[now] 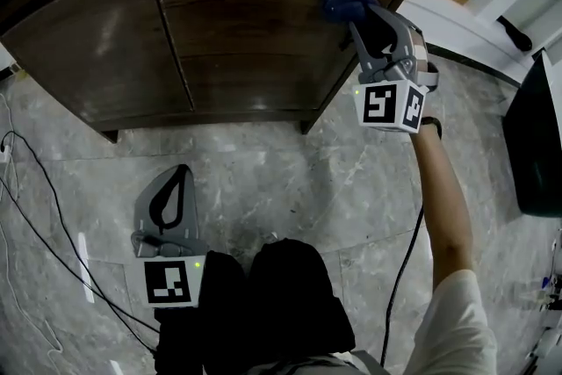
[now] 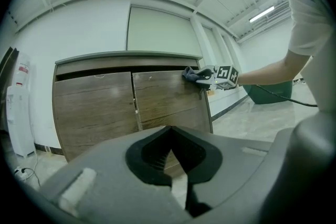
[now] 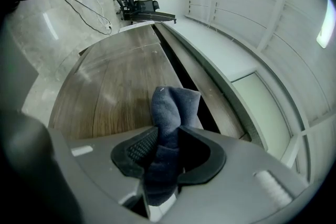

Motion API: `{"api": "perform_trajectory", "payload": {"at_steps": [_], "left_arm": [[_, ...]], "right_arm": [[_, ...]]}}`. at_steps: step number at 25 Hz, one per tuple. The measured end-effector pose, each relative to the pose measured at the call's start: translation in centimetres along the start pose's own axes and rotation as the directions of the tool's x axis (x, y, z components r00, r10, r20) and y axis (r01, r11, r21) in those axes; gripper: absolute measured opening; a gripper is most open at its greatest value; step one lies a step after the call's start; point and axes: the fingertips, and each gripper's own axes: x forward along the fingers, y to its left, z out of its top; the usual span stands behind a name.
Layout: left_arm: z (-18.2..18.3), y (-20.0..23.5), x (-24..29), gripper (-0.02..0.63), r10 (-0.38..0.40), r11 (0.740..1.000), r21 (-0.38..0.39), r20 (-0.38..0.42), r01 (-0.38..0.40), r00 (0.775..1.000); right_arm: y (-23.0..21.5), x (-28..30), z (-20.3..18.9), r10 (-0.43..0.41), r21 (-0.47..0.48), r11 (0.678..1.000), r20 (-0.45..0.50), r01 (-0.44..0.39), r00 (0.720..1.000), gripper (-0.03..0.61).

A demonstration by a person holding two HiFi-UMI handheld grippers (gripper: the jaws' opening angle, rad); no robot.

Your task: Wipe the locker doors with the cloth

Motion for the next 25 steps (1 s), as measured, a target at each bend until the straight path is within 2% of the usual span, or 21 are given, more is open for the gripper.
{"api": "perform_trajectory", "payload": {"at_steps": [5,9,18,21,25], "left_arm": [[-0.3,-0.7,-0.2,0.003,-0.009,1.000,0.001,-0.010,0.009,1.000],[-0.7,-0.9,-0.3,0.003,-0.001,1.000,-0.006,-0.020,0.001,1.000],[-1.5,-0.4,-0.5,0.003,0.021,1.000,0.009,-0.040,-0.021,0.999],[-2.1,0.1,-1.0,0.003,0.039,0.999,0.018,-0.067,-0.038,0.997],[-2.1,1.0,-1.4,0.003,0.066,0.998,0.025,-0.060,-0.065,0.996]], "right_arm": [[1.1,0.0,-0.5,0.017,-0.046,0.999,0.002,-0.017,1.000,0.115],[4.0,-0.3,-1.6,0.073,-0.078,0.994,-0.005,-0.074,0.997,0.115],[16.3,-1.4,-4.8,0.250,-0.128,0.958,-0.055,-0.255,0.967,0.114],[19.8,-1.7,-5.5,0.294,-0.112,0.948,-0.064,-0.300,0.954,0.114],[24.0,-1.6,-5.8,0.340,-0.111,0.932,-0.069,-0.346,0.938,0.114]]}}
